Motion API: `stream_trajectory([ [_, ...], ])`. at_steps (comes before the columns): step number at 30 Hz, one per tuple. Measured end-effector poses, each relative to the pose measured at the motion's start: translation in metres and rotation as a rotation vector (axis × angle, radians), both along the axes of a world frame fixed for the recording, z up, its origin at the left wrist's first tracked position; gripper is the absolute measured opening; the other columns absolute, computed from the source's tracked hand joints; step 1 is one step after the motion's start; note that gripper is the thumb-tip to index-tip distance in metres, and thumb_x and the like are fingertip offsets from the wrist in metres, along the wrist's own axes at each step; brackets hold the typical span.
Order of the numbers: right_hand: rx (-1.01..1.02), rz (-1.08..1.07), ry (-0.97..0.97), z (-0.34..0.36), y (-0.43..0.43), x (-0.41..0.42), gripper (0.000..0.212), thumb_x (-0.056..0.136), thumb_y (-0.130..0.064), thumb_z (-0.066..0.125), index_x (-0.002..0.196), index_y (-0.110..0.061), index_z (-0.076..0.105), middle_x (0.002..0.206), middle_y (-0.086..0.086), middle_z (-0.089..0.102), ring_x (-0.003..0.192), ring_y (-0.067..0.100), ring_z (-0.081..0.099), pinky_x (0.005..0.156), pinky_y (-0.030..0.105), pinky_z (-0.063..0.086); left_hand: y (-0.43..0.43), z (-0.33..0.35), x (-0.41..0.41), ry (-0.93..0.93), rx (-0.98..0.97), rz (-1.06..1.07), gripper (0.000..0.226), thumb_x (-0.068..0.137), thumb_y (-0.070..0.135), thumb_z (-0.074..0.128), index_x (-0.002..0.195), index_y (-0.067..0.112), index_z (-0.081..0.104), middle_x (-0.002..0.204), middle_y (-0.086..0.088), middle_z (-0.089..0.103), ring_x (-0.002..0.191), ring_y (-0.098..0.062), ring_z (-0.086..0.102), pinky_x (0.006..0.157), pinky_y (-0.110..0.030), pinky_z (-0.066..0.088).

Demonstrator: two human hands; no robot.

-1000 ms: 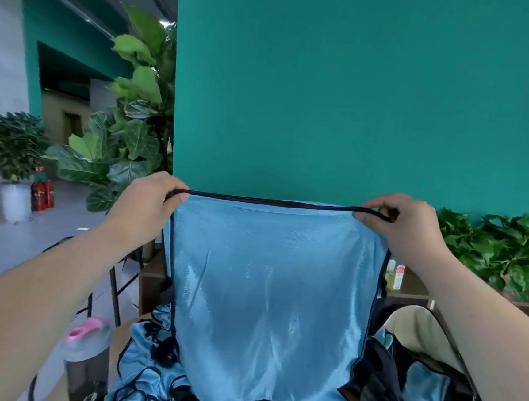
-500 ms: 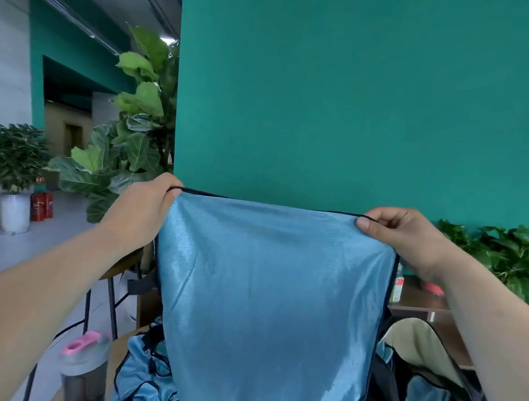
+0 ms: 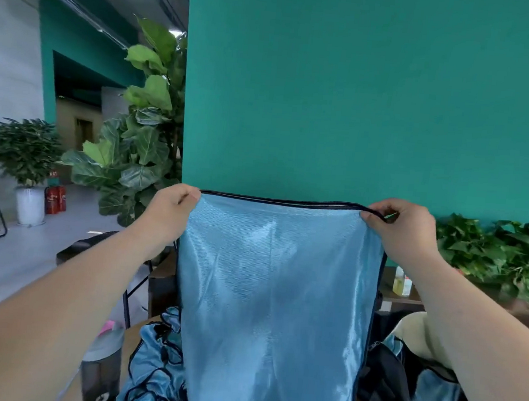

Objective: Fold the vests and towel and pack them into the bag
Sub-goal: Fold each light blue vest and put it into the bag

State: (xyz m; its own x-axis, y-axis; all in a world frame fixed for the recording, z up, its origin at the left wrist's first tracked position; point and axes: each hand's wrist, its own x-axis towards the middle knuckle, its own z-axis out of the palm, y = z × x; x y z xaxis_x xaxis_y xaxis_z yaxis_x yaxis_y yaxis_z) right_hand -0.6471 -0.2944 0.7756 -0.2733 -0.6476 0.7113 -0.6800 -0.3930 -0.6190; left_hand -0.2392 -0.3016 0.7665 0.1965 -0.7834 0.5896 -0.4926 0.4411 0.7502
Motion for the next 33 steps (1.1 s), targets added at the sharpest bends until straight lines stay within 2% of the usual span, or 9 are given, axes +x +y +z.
stream_trajectory([
  [5, -0.007, -0.028, -0.091, 0.001, -0.003, 0.007, 0.021, 0.090, -0.038, 0.082, 0.086, -0.022, 0.069, 0.082, -0.004, 0.069, 0.075, 0.015, 0.063, 0.058, 0.026, 0.043, 0.003, -0.001, -0.005, 0.007, -0.036, -0.047, 0.027, 0.101, 0.041, 0.068, 0.099, 0.015, 0.074, 0.083, -0.002, 0.062, 0.073, -0.012, 0.050, 0.065, -0.021, 0.041],
  [8, -0.015, -0.032, -0.093, 0.002, -0.001, 0.005, 0.025, 0.091, -0.040, 0.081, 0.089, -0.020, 0.066, 0.085, -0.005, 0.068, 0.078, 0.013, 0.063, 0.062, 0.028, 0.047, 0.006, 0.000, 0.001, 0.054, -0.031, -0.180, 0.020, 0.092, 0.031, 0.080, 0.097, 0.013, 0.076, 0.095, -0.005, 0.079, 0.083, -0.012, 0.067, 0.082, -0.026, 0.050],
  [13, -0.018, 0.013, -0.045, 0.009, -0.001, -0.010, 0.018, 0.095, -0.034, 0.078, 0.101, -0.020, 0.067, 0.088, -0.006, 0.068, 0.082, 0.015, 0.064, 0.073, 0.034, 0.051, 0.010, 0.013, 0.017, -0.259, -0.082, -0.037, 0.011, 0.094, 0.033, 0.077, 0.094, 0.022, 0.078, 0.088, 0.007, 0.079, 0.075, 0.001, 0.068, 0.076, -0.029, 0.052],
  [17, -0.042, -0.006, 0.082, 0.025, 0.004, -0.009, 0.021, 0.107, -0.030, 0.060, 0.118, -0.018, 0.072, 0.089, -0.008, 0.067, 0.085, 0.020, 0.060, 0.075, 0.031, 0.044, 0.018, 0.026, 0.014, -0.695, -0.373, 0.170, 0.037, 0.102, 0.048, 0.052, 0.105, 0.018, 0.073, 0.071, 0.009, 0.066, 0.062, -0.010, 0.061, 0.061, -0.037, 0.052],
  [20, -0.028, 0.039, 0.027, 0.041, 0.003, -0.009, 0.018, 0.108, -0.032, 0.055, 0.114, -0.021, 0.069, 0.090, -0.010, 0.066, 0.087, 0.023, 0.061, 0.072, 0.033, 0.045, 0.023, 0.042, 0.011, -0.770, -0.477, 0.314, 0.045, 0.106, 0.049, 0.040, 0.113, 0.015, 0.069, 0.074, -0.004, 0.069, 0.065, -0.030, 0.065, 0.058, -0.040, 0.052],
  [25, 0.038, 0.114, 0.016, 0.063, 0.008, -0.009, 0.015, 0.107, -0.023, 0.057, 0.105, -0.017, 0.071, 0.095, 0.001, 0.068, 0.083, 0.021, 0.055, 0.071, 0.034, 0.044, 0.024, 0.062, 0.009, -0.893, -0.379, 0.402, 0.034, 0.113, 0.039, 0.033, 0.124, 0.016, 0.055, 0.070, 0.000, 0.061, 0.058, -0.023, 0.058, 0.051, -0.037, 0.044],
  [27, 0.057, 0.121, 0.035, 0.069, 0.012, -0.009, 0.016, 0.107, -0.020, 0.056, 0.105, -0.014, 0.072, 0.096, 0.004, 0.067, 0.083, 0.021, 0.054, 0.069, 0.031, 0.043, 0.028, 0.066, 0.005, -0.882, -0.354, 0.394, 0.032, 0.114, 0.034, 0.034, 0.129, 0.014, 0.055, 0.086, -0.005, 0.067, 0.071, -0.029, 0.063, 0.060, -0.040, 0.046],
  [30, 0.095, 0.127, 0.064, 0.074, 0.014, -0.012, 0.017, 0.106, -0.016, 0.057, 0.106, -0.010, 0.073, 0.098, 0.008, 0.067, 0.088, 0.023, 0.055, 0.068, 0.029, 0.044, 0.031, 0.069, 0.001, -0.789, -0.388, 0.336, 0.031, 0.114, 0.027, 0.040, 0.136, 0.015, 0.059, 0.128, -0.008, 0.066, 0.111, -0.033, 0.064, 0.090, -0.046, 0.051],
  [33, 0.171, 0.061, 0.216, 0.078, 0.015, -0.017, 0.016, 0.102, -0.012, 0.059, 0.101, -0.014, 0.074, 0.094, 0.007, 0.068, 0.085, 0.025, 0.056, 0.068, 0.032, 0.044, 0.028, 0.071, 0.005, -0.809, -0.443, 0.297, 0.028, 0.112, 0.020, 0.045, 0.133, 0.012, 0.062, 0.126, -0.009, 0.057, 0.112, -0.034, 0.060, 0.096, -0.048, 0.049],
])
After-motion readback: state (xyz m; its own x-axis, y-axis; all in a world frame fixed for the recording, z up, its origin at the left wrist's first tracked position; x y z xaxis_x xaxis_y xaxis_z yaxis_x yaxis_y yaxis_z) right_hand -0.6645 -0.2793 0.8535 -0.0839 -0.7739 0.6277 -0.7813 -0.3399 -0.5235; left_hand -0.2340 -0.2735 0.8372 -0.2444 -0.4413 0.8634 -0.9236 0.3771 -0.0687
